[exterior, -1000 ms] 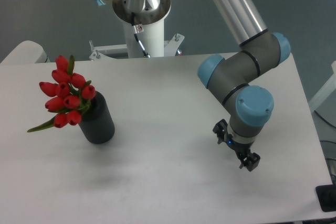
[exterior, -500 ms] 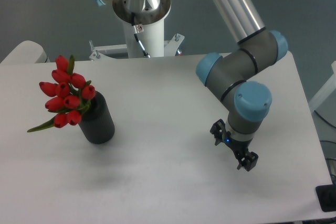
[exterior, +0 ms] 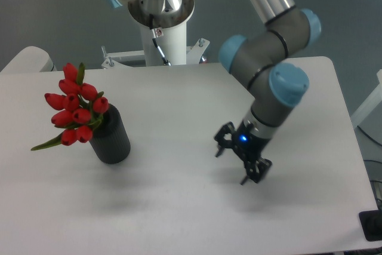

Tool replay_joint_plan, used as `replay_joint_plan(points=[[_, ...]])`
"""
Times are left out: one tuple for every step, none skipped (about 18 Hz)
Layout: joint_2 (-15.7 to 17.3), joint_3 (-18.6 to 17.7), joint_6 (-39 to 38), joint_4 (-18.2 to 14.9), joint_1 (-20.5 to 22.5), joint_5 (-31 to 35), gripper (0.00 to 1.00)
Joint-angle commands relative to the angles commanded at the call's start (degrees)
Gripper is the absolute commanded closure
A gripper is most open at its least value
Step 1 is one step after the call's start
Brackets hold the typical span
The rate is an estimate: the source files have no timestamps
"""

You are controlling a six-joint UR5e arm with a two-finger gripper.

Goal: Pick up the flowers from the vase
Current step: 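Move the open gripper toward the red tulip stems above the black vase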

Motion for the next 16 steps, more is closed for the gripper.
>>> replay_joint_plan(points=[[1.93,-1.93,0.0,0.0,0.0,-1.93,0.0],[3.6,-3.69,0.0,0.0,-0.09,-3.52,0.0],[5.18,-4.93,0.0,0.0,-0.18,-4.93,0.0],[7.03,-6.07,-0.09,-0.17,-0.26,-6.51,0.0],[8.87,-7.47,-0.09,-0.87,-0.26,-8.26,0.0],[10.72,-8.71,0.0,-1.84,-0.26,-10.28,0.0],[12.56,-10.02,0.44,-2.8,-0.26,-11.96,0.0],[13.97,-11.43,1.57,-3.51,-0.26,-13.8,0.0],[14.77,-12.49,2.54,-3.78,-0.35,-15.91,0.0],[15.48,-13.46,2.81,-3.78,-0.44,-17.67,0.0],[15.83,-14.34,2.81,-3.78,-0.44,-18.47,0.0],[16.27,-15.21,2.81,-3.78,-0.61,-18.56,0.0],[17.49,-16.35,2.64,-3.87,-0.7,-18.83,0.0],[19.24,-17.58,2.03,-3.87,-0.88,-19.61,0.0],[20.13,-18.29,1.93,-3.87,-1.4,-20.49,0.0],[20.4,-18.82,1.93,-3.87,-2.02,-21.28,0.0]])
